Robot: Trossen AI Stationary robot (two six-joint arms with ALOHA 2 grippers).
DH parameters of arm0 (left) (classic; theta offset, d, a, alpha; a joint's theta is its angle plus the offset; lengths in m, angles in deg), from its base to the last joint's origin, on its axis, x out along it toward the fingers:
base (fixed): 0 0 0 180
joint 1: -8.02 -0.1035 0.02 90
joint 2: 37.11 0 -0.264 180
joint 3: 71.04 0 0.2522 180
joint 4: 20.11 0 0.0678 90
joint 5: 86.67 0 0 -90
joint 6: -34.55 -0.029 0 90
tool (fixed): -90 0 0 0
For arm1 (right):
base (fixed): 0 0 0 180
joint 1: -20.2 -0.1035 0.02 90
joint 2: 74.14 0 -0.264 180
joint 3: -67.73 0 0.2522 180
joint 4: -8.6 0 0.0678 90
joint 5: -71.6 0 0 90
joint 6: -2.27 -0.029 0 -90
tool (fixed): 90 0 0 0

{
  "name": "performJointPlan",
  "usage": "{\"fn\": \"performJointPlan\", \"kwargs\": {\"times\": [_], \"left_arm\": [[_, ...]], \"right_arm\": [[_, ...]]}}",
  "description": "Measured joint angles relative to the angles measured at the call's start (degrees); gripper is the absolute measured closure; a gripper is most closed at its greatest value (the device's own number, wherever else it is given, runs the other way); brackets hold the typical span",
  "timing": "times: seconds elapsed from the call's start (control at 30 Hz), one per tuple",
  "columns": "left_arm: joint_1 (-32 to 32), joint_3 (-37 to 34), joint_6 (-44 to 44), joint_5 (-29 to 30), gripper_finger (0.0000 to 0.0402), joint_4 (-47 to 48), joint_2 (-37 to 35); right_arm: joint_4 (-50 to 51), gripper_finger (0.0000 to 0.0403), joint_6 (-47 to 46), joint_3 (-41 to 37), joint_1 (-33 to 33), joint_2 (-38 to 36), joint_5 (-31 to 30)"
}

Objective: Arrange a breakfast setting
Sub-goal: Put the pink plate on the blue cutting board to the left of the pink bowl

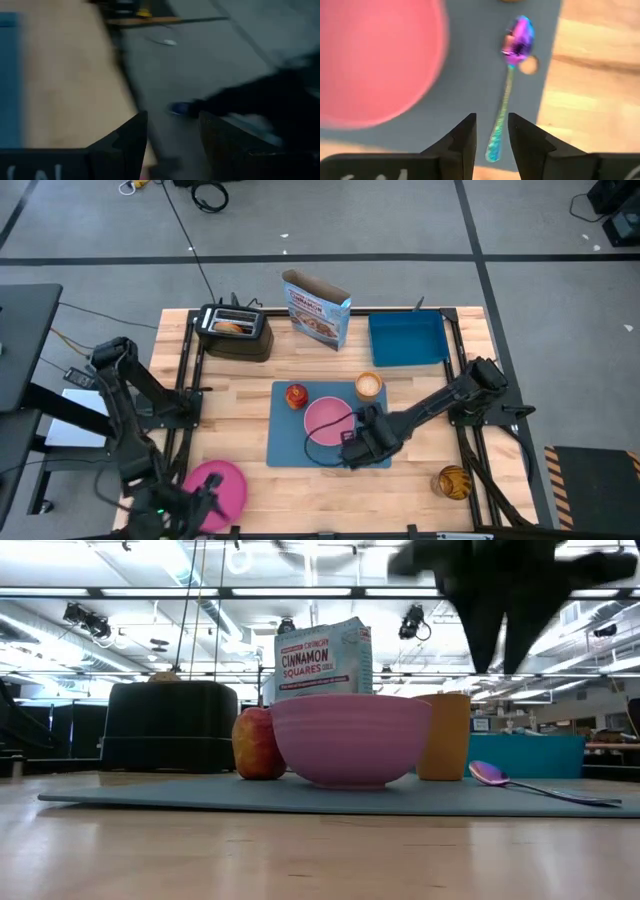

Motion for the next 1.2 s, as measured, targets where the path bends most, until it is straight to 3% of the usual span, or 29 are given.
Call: {"fn": "performJointPlan", "kwargs": {"times": [0.17, 0.3, 0.37, 0.53, 0.77, 1.07, 1.2], "left_arm": [[5.8, 7.7, 0.3, -7.9, 0.0216, 0.9, 0.1], [11.3, 9.2, 1.3, -7.4, 0.0216, 0.9, 0.1], [13.0, 8.6, 4.7, -3.7, 0.0216, 1.7, 0.5], [14.1, 5.1, 16.6, -3.2, 0.0216, 5.7, 2.2], [11.2, -0.9, 28.4, -4.0, 0.0216, 14.1, 2.6], [2.9, -6.0, 29.9, -4.7, 0.0216, 21.8, 2.4], [-2.6, -9.0, 28.9, -8.6, 0.0216, 25.4, 2.4]], "right_arm": [[-0.3, 0.0284, 1.2, 6.3, -5.7, 0.0, -9.2], [-2.6, 0.0284, 2.3, 9.0, -10.1, -0.1, -15.9], [-7.0, 0.0284, 6.1, 9.5, -12.1, 0.0, -16.1], [-23.3, 0.0289, 14.1, 9.6, -15.6, 2.8, -17.5], [-28.9, 0.0292, 18.3, 9.7, -18.0, 5.6, -20.6], [-30.8, 0.0292, 19.0, 9.7, -18.8, 5.8, -24.2], [-31.4, 0.0292, 19.7, 9.7, -18.7, 5.8, -24.6]]}}
